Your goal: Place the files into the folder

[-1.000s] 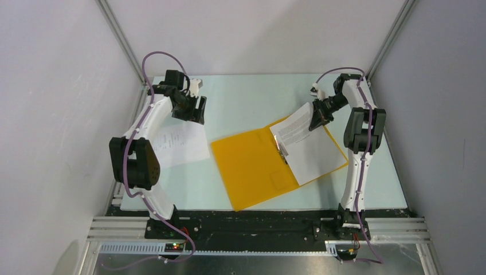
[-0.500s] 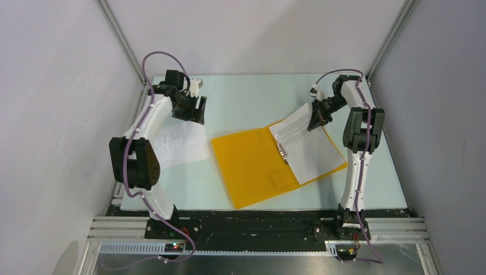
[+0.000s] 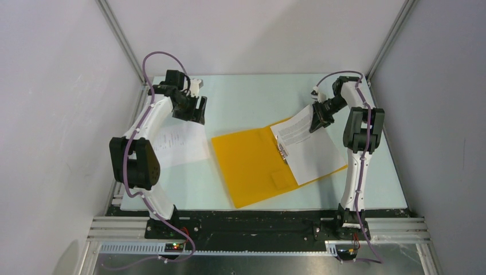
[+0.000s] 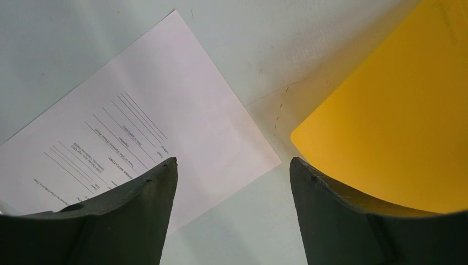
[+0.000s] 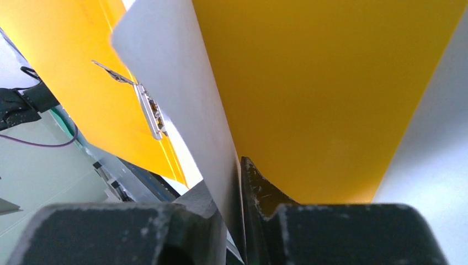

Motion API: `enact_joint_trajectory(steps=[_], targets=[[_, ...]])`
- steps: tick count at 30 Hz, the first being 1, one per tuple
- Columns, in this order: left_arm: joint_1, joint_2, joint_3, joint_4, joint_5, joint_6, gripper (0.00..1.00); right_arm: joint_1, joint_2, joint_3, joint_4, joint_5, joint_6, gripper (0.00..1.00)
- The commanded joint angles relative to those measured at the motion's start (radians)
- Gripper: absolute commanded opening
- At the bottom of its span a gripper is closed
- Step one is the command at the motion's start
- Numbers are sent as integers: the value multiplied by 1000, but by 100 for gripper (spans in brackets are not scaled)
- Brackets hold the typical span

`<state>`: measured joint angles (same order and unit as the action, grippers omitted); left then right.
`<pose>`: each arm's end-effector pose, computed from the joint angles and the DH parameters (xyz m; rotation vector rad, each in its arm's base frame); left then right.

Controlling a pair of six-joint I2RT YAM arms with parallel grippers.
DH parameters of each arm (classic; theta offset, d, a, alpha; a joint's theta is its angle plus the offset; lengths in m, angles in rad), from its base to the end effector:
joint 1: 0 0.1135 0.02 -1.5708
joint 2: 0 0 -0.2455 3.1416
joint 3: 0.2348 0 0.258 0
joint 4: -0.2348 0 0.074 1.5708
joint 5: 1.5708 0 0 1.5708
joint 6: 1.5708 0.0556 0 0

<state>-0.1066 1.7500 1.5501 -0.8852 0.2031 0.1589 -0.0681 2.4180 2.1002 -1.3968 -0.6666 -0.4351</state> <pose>0.3782 -0.0518 0.2505 0.4156 2.6084 -0.2519 0.4455 0.0041 0.1382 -0.4631 2.8963 1.0358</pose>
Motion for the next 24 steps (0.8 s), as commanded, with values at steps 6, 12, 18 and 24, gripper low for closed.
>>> enact_joint_trajectory(steps=[6, 12, 18, 24], targets=[[-6, 5, 28, 6, 17, 14, 79, 15, -47, 17, 24, 41, 18, 23], [-6, 12, 32, 5, 22, 11, 79, 36, -54, 21, 22, 82, 28, 35], [-7, 13, 35, 6, 23, 8, 79, 54, -134, -15, 92, 275, 136, 59], [-6, -7, 14, 7, -35, -38, 81, 66, -226, -37, 96, 359, 162, 94]])
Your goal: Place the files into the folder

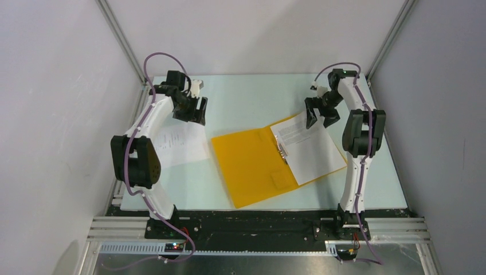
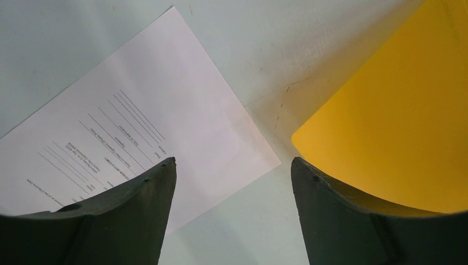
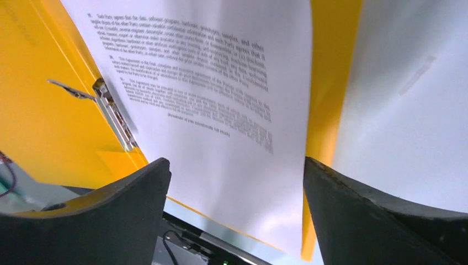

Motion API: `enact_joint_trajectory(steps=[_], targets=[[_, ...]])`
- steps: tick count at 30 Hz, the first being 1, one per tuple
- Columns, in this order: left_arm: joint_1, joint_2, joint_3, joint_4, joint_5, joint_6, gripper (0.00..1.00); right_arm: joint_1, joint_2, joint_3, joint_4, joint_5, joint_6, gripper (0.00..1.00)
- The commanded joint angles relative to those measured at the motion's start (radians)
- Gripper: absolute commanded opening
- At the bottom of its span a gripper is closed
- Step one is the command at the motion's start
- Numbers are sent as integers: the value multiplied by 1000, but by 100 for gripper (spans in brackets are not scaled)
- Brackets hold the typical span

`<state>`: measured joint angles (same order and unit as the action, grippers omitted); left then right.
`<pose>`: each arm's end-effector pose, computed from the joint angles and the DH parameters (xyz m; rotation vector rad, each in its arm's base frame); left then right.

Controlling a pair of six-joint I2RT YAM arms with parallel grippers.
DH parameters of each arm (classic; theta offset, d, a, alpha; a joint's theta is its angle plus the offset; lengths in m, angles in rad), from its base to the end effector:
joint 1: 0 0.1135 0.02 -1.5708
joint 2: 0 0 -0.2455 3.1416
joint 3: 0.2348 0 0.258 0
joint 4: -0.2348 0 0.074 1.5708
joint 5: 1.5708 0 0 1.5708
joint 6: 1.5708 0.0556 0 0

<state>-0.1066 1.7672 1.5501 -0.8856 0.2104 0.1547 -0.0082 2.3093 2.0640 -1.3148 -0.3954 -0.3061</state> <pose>0.3804 -0.0524 0.2443 0.4125 2.6258 -0.2653 0.4448 0.0178 0.1670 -0.4501 2.9780 0.5933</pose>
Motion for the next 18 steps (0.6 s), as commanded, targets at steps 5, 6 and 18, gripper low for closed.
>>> enact_joint_trajectory(steps=[5, 6, 18], targets=[[-4, -130, -68, 17, -193, -122, 86, -4, -161, 18, 9, 153, 31, 99], [-4, -147, -92, 20, -200, -157, 87, -7, -169, 40, 6, 162, 30, 99], [96, -408, -299, 26, -448, -427, 99, 206, -205, 235, 139, -137, 55, 99]])
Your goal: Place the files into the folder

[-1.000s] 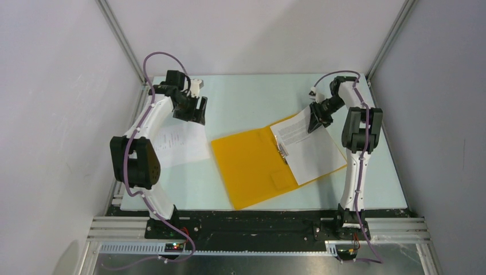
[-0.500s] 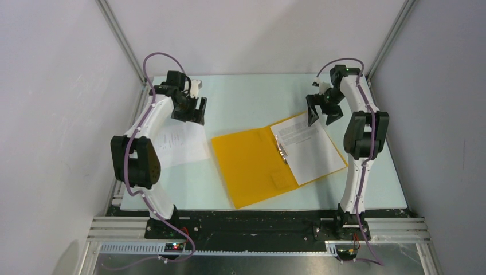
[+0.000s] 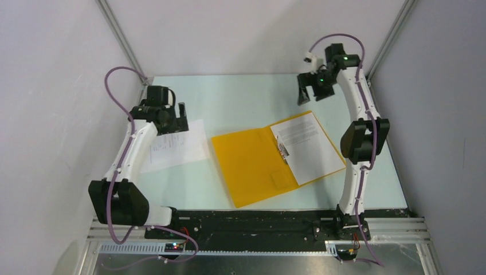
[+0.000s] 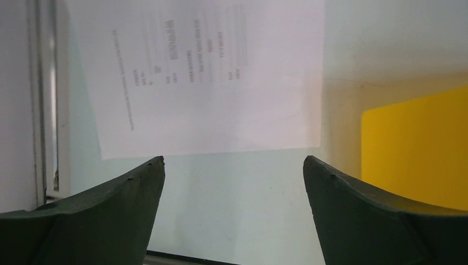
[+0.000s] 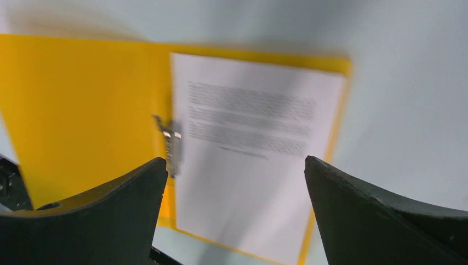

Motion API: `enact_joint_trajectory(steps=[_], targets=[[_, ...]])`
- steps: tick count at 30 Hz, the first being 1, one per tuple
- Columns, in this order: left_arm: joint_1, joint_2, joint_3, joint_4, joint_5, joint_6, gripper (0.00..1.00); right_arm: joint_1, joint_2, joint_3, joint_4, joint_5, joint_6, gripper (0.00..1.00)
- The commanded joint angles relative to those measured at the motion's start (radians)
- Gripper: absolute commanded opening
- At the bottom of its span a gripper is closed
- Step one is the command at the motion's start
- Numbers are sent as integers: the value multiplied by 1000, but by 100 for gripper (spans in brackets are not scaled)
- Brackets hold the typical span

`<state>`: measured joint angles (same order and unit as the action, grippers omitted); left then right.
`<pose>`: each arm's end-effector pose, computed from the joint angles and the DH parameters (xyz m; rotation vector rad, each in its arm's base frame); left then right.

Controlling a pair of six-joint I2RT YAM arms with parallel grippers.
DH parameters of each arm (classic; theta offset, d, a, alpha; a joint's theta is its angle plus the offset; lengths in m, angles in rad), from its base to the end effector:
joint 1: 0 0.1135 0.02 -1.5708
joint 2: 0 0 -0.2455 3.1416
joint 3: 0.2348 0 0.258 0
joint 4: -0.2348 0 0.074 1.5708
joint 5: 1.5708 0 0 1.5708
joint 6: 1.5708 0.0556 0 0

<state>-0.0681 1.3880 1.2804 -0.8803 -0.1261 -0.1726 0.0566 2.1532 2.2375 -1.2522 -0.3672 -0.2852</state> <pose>0.3022 -0.0136 0.2798 -0.1812 2.5417 0.0679 0.4475 0.0453 0.2837 -0.5539 2.6140 0.4304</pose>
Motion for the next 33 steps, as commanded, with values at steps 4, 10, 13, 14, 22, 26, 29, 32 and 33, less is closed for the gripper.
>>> enact_joint_trajectory(steps=[4, 10, 13, 14, 22, 26, 29, 32, 33], targets=[[206, -41, -67, 18, -105, -165, 100, 272, -7, 66, 174, -244, 81, 99], [314, -68, -159, -4, -26, -300, 100, 417, 141, 139, 387, -293, 220, 99], [325, -75, -216, -3, -41, -325, 100, 449, 200, 144, 578, -326, 344, 99], [328, -76, -223, -2, -57, -323, 100, 453, 230, 146, 662, -325, 423, 99], [458, -25, -245, 44, -270, -334, 100, 526, 410, 203, 923, -282, 691, 99], [506, 32, -242, 77, -274, -356, 100, 568, 435, 195, 945, -316, 694, 100], [529, 47, -253, 95, -271, -368, 100, 587, 434, 173, 957, -341, 698, 99], [562, 63, -287, 128, -271, -381, 99, 608, 431, 159, 961, -349, 702, 99], [570, 68, -295, 136, -266, -382, 99, 612, 433, 154, 962, -350, 705, 99]])
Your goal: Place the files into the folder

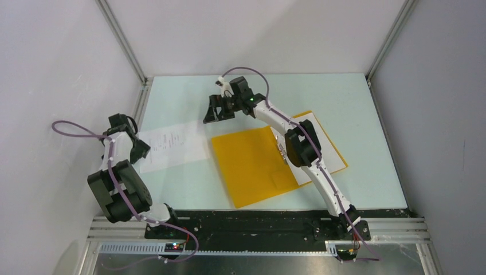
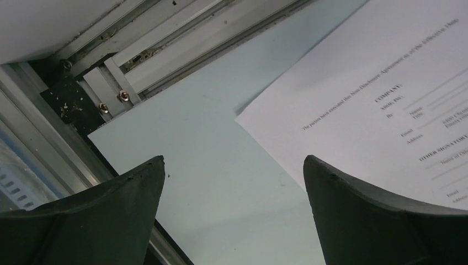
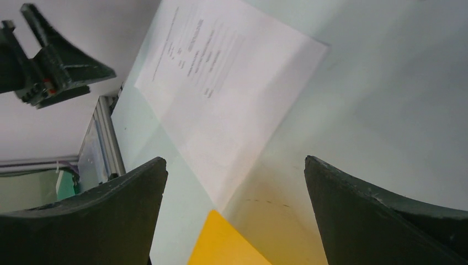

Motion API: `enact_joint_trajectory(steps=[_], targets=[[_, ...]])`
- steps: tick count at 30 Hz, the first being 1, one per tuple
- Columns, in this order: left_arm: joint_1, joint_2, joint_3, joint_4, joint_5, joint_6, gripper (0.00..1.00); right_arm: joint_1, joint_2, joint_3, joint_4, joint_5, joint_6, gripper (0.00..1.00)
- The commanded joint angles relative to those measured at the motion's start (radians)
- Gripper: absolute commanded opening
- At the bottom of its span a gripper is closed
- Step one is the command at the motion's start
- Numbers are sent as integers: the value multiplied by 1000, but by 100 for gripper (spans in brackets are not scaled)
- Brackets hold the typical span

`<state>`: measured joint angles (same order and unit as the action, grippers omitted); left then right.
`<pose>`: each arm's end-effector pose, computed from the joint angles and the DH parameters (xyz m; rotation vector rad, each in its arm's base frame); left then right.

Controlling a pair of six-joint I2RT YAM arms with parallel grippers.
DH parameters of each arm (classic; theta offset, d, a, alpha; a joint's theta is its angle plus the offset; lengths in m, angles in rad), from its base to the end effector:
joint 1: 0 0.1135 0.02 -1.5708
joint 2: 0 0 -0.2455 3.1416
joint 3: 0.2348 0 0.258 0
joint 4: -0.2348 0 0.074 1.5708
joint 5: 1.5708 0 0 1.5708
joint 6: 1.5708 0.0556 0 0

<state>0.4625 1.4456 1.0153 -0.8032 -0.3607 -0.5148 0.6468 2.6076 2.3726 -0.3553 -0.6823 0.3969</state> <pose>0.2455 0.1443 0.1880 -1.3693 2.3933 0.4901 0.4470 0.3815 0.1732 -0.7123 2.2067 1.3073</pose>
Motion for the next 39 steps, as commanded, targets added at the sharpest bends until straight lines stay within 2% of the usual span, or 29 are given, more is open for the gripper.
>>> enact_joint_trajectory(steps=[1, 8, 11, 18, 21, 26, 31, 35, 39], targets=[[55, 22, -45, 78, -18, -40, 99, 28, -22, 16, 65, -35, 23, 99], [123, 106, -89, 256, 237, 17, 89, 44, -2, 7, 48, -19, -1, 99], [135, 128, -113, 301, 272, 32, 88, 46, 11, 8, 42, -23, -5, 99], [149, 168, -128, 347, 331, 56, 74, 54, 7, -8, 40, -27, 0, 99], [161, 173, -127, 349, 349, 58, 74, 58, 6, -15, 42, -24, 2, 99], [204, 186, -125, 353, 463, 100, 76, 64, 16, -23, 41, -22, 13, 99], [220, 185, -118, 374, 678, 171, 68, 65, 26, -29, 39, -22, 17, 99], [221, 219, -123, 381, 883, 161, 64, 66, 27, -35, 37, -21, 17, 99], [220, 225, -141, 409, 965, 145, 63, 66, 24, -41, 34, -22, 14, 99]])
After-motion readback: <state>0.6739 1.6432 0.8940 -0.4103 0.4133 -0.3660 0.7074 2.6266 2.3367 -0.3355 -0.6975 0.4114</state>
